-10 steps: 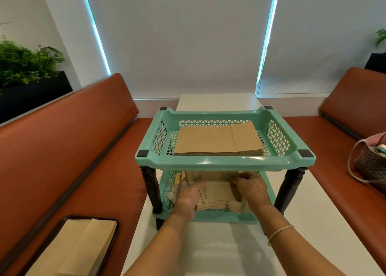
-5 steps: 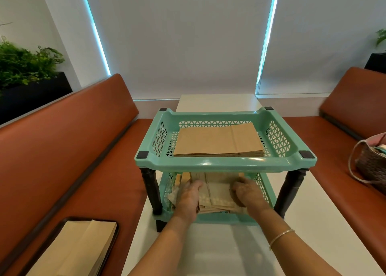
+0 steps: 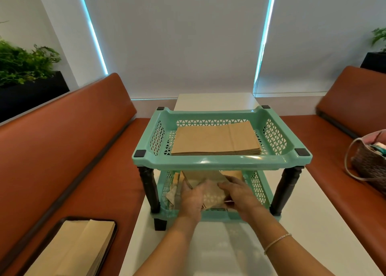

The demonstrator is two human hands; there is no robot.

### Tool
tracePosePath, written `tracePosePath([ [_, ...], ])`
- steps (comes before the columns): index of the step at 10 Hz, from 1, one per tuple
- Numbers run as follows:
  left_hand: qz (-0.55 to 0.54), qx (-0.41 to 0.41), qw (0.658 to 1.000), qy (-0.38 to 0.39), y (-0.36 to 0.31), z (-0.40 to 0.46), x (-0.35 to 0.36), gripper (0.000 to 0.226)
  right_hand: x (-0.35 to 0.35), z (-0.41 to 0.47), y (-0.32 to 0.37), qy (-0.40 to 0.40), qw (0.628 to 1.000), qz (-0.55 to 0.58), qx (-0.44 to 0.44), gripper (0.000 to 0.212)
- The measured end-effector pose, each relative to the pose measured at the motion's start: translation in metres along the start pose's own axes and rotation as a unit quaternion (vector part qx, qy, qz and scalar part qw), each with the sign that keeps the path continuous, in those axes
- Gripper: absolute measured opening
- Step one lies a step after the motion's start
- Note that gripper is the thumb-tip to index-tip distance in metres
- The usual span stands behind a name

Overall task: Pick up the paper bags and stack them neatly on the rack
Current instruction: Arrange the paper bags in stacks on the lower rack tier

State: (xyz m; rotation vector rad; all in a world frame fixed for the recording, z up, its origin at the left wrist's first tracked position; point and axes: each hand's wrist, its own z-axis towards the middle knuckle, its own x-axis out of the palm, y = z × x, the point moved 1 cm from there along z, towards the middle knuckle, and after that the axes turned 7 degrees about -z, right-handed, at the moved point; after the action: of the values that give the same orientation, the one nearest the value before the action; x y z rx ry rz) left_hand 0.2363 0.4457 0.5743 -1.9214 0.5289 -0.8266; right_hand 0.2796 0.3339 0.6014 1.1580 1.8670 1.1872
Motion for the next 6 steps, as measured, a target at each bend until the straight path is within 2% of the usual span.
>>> tracePosePath([
  [1,-0.043,0.009,0.999,-0.025,0.000,-0.004,0.006,0.038,0.008,-0.006,-0.005,-0.027,0.974,0.222,0.037,0.010],
  [2,-0.113,0.016,0.993,0.008,-0.004,-0.016,0.018,0.035,0.018,-0.008,-0.005,-0.045,0.951,0.303,0.043,0.020],
  [3,-0.128,-0.014,0.992,0.009,-0.006,-0.015,0.018,0.031,0.019,-0.010,0.000,-0.035,0.932,0.354,0.066,0.036],
  [4,-0.132,-0.032,0.991,0.020,-0.019,-0.006,0.012,0.036,0.019,-0.005,-0.002,-0.064,0.932,0.346,0.093,0.034],
  [5,-0.146,-0.016,0.989,-0.011,-0.033,0.004,0.005,0.049,0.019,-0.003,-0.006,-0.092,0.935,0.328,0.100,0.022],
  [6,-0.174,-0.027,0.983,-0.059,-0.037,0.014,0.004,0.040,0.020,-0.005,-0.001,-0.092,0.937,0.325,0.093,0.026],
])
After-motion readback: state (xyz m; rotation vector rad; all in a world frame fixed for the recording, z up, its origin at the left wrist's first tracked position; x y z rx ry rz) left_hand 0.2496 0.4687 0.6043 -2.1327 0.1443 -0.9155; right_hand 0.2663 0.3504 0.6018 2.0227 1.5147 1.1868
